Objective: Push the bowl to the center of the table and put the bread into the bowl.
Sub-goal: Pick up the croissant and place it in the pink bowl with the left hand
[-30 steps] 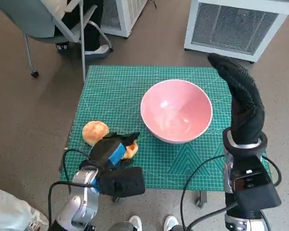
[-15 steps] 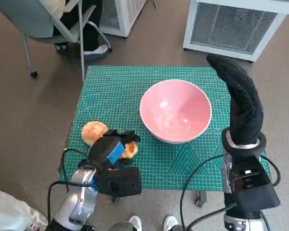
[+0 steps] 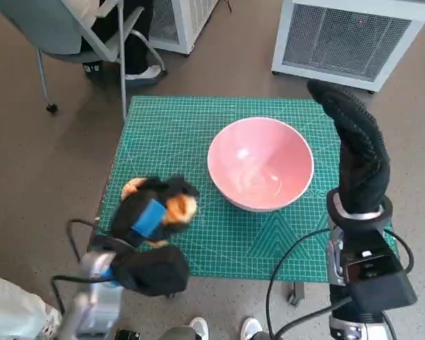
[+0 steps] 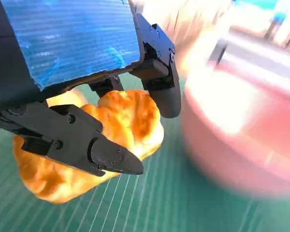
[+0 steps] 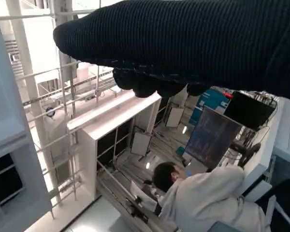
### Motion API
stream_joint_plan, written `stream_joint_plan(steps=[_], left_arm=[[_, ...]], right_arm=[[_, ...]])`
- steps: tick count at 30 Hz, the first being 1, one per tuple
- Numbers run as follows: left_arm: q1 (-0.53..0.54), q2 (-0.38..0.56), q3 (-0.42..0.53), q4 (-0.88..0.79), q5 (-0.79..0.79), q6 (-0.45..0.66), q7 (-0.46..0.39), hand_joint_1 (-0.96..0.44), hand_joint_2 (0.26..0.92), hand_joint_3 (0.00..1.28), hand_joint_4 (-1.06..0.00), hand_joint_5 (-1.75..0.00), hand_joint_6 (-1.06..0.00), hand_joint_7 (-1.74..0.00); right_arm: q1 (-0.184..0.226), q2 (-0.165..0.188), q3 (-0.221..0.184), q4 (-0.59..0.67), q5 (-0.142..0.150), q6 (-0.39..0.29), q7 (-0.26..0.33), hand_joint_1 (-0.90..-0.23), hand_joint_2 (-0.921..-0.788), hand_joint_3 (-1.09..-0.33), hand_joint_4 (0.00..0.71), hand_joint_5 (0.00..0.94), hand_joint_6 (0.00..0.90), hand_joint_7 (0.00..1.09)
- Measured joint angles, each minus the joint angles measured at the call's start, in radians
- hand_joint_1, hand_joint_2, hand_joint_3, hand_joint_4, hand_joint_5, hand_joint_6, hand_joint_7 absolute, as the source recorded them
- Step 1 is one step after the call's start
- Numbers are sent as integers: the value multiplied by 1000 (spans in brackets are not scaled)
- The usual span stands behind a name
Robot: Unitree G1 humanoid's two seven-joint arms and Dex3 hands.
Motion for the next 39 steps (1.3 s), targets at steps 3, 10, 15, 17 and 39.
stream_joint_plan(steps=[3,10,15,17,39], left_arm=[[-24,-7,25,-45,-2,0,9,5,913,35,-777,-1147,-653,-1054],[-122,-31,67,-98,-2,-22,58,5,891,4,-834,-1104,-768,-914],[-216,-68,58,-81,0,-57,117,5,873,1,-873,-1052,-812,-877],[-263,-82,46,-61,1,-79,137,5,869,1,-883,-1030,-814,-887],[-684,-151,-177,660,-56,-432,115,0,920,55,-738,-1147,-610,-1148]], right_arm=[[1,0,0,0,0,0,0,-397,-921,-543,418,2,32,893],[13,-4,-4,-5,1,1,1,-403,-921,-539,420,2,34,885],[25,-8,-9,-19,2,3,2,-402,-921,-537,421,3,38,879],[27,-8,-11,-25,2,6,2,-401,-921,-536,422,3,40,875],[44,-9,-36,-66,-15,31,-1,-389,-921,-523,426,5,44,829]])
